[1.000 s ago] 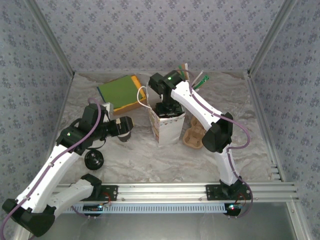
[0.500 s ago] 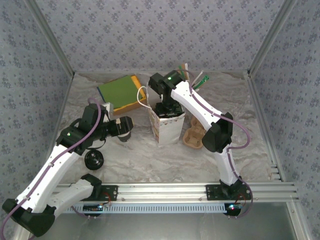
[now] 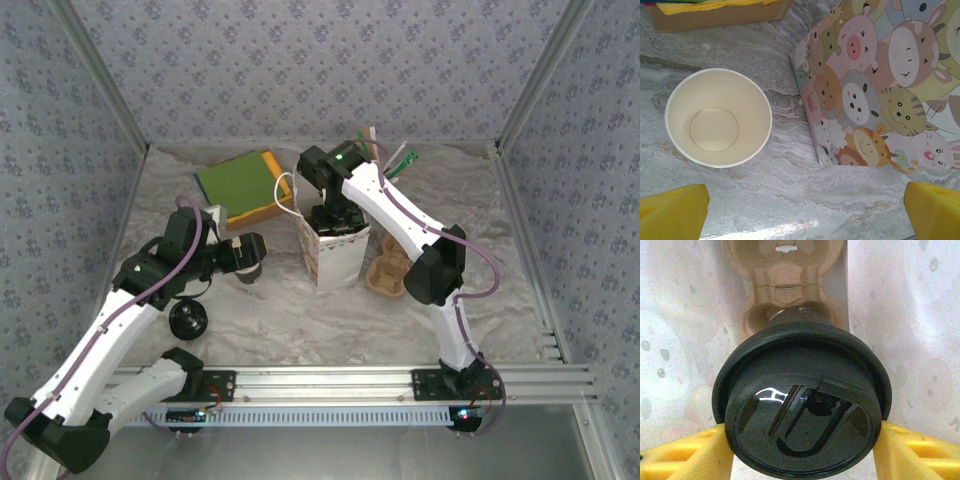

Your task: Pack the takeout coffee

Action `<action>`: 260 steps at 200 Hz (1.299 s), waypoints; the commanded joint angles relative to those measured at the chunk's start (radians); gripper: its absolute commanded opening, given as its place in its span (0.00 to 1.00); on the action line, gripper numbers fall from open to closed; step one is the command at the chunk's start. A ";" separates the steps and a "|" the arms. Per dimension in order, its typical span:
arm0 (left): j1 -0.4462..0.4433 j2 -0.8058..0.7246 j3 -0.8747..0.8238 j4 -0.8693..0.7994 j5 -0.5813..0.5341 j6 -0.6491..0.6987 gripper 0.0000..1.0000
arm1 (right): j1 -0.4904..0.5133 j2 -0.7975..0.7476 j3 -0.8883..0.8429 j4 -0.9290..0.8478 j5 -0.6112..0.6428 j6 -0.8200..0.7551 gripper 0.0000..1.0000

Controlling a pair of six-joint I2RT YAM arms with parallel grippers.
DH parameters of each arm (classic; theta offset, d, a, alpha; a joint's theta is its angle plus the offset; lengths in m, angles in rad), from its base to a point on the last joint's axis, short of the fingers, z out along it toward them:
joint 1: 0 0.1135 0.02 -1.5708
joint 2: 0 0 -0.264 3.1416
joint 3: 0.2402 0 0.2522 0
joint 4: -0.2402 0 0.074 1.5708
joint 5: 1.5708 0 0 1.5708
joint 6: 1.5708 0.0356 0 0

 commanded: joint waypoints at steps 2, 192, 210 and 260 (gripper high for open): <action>-0.003 0.002 0.005 0.016 0.013 -0.007 1.00 | 0.006 -0.020 0.019 -0.144 -0.006 0.007 0.68; -0.005 0.008 0.009 0.015 0.013 -0.001 1.00 | -0.014 -0.028 0.004 -0.124 -0.042 -0.008 0.68; -0.003 0.008 0.008 0.018 0.011 -0.001 1.00 | -0.016 -0.031 0.000 -0.120 -0.047 -0.008 0.68; -0.004 0.010 0.006 0.018 0.011 -0.001 1.00 | -0.019 -0.034 -0.003 -0.116 -0.055 -0.010 0.68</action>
